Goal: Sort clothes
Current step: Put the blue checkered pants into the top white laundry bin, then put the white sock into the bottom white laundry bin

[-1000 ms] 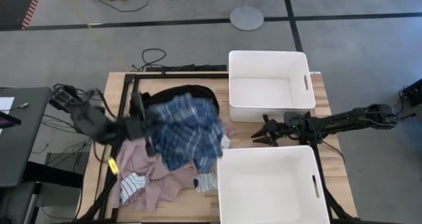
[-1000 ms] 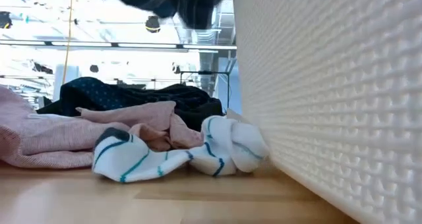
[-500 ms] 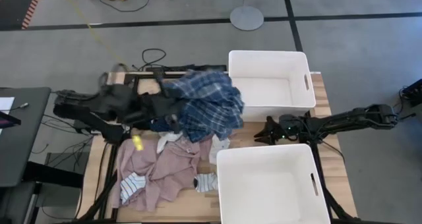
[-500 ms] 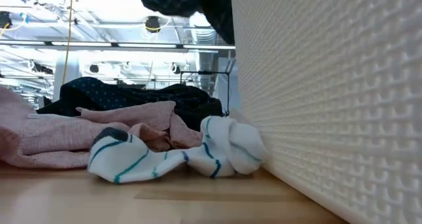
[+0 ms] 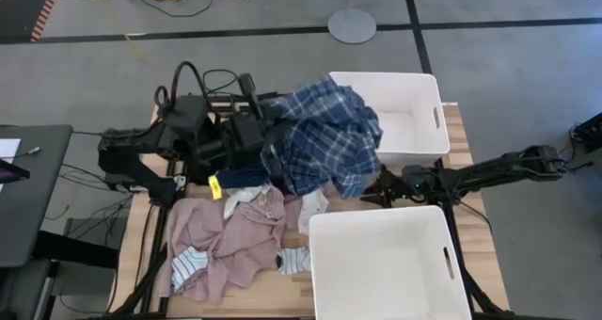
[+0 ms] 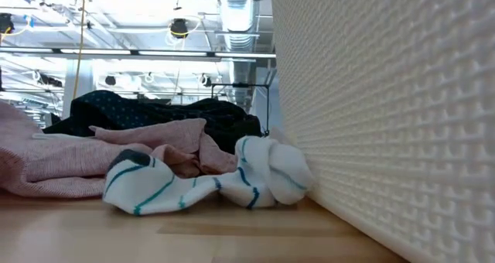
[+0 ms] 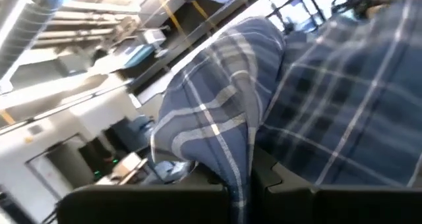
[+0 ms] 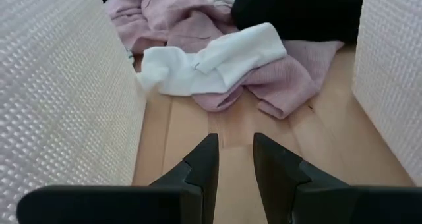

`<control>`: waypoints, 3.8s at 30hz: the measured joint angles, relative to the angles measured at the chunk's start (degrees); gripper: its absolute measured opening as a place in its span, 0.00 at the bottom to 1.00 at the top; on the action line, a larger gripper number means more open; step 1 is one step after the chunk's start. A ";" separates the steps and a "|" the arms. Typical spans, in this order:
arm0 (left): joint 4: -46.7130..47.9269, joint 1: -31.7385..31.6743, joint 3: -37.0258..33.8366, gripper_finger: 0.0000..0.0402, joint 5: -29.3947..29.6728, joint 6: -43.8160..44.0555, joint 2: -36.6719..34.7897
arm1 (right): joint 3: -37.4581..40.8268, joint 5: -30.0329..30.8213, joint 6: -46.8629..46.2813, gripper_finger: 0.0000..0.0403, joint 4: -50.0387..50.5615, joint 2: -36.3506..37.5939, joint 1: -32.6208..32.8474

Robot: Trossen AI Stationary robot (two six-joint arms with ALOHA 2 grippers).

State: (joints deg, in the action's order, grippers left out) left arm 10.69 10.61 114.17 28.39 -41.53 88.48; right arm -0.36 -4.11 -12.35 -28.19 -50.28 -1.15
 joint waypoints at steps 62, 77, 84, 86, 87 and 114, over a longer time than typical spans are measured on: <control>24.41 -29.09 18.42 0.61 -46.41 16.90 31.62 | -0.02 -0.28 -3.27 0.28 -0.59 0.01 2.26; 46.74 -26.29 18.19 0.49 -50.49 6.10 33.21 | -0.56 -0.52 -3.05 0.28 -4.62 0.01 2.32; 49.84 -25.86 18.08 0.49 -45.48 4.74 36.61 | -1.49 -0.54 -3.24 0.28 -4.80 0.02 2.30; 49.87 -25.87 18.19 0.49 -45.08 4.95 37.13 | -1.49 -0.54 -3.24 0.28 -5.16 0.02 2.30; 49.73 -25.99 18.18 0.49 -43.96 5.18 37.15 | -1.49 -0.54 -3.22 0.28 -5.44 0.02 2.30; 48.04 -25.90 18.21 0.05 -40.34 0.82 38.24 | -16.23 -3.78 4.32 0.28 -11.04 1.58 2.70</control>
State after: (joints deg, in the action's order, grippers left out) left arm 58.73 -15.29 132.38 -11.94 -40.71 126.72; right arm -16.59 -7.89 -8.03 -39.23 -48.70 1.54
